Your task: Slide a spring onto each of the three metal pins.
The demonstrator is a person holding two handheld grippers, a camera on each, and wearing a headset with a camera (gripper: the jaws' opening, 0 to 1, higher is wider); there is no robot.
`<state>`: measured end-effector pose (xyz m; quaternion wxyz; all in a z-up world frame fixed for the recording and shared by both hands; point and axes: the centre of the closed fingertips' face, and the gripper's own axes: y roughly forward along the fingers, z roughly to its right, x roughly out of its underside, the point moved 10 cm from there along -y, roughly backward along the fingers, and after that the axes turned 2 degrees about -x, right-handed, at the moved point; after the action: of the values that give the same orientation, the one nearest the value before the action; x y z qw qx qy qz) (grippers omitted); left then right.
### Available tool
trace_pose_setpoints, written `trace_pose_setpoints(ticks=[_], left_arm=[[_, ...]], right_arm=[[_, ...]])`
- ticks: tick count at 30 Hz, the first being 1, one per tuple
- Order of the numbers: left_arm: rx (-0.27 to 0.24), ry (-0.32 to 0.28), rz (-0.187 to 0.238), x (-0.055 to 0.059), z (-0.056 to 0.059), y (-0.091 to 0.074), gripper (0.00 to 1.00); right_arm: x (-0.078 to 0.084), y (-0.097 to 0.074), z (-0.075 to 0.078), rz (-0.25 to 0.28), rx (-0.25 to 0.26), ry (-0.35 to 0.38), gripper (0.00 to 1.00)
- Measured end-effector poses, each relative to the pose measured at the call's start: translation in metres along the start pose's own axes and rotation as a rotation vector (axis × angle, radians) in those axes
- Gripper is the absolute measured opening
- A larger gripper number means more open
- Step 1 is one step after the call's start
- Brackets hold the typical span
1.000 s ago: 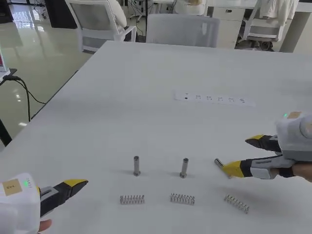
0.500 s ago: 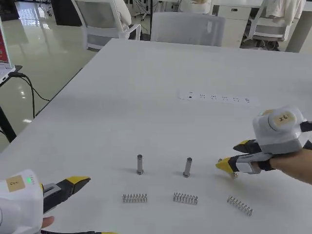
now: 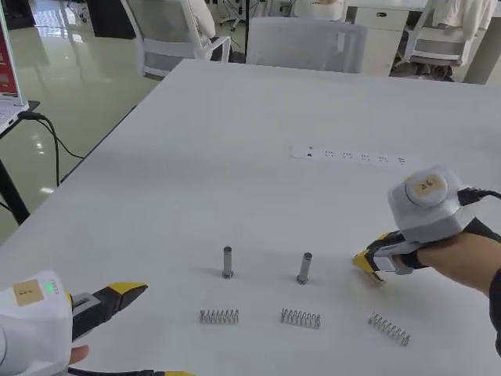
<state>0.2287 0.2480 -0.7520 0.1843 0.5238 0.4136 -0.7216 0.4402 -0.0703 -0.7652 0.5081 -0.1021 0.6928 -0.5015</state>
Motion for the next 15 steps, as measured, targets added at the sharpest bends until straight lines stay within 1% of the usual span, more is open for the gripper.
trace_pose_setpoints(ticks=[5,9,12,15], left_arm=[[-0.001,-0.002,0.001,0.0005,-0.0004,-0.0001,0.87],[0.000,-0.004,0.001,0.0010,-0.0004,0.0004,0.87],[0.001,-0.004,0.000,0.0014,-0.0004,0.0007,0.86],[0.001,-0.005,0.000,0.0019,-0.0011,0.0008,0.86]], right_arm=[[0.0008,0.0032,0.0003,-0.030,0.009,0.018,0.12],[0.0003,0.0044,0.0003,-0.037,0.010,0.026,0.08],[-0.0002,0.0057,-0.0004,-0.045,0.013,0.036,0.08],[-0.0003,0.0081,-0.0006,-0.067,0.013,0.047,0.08]])
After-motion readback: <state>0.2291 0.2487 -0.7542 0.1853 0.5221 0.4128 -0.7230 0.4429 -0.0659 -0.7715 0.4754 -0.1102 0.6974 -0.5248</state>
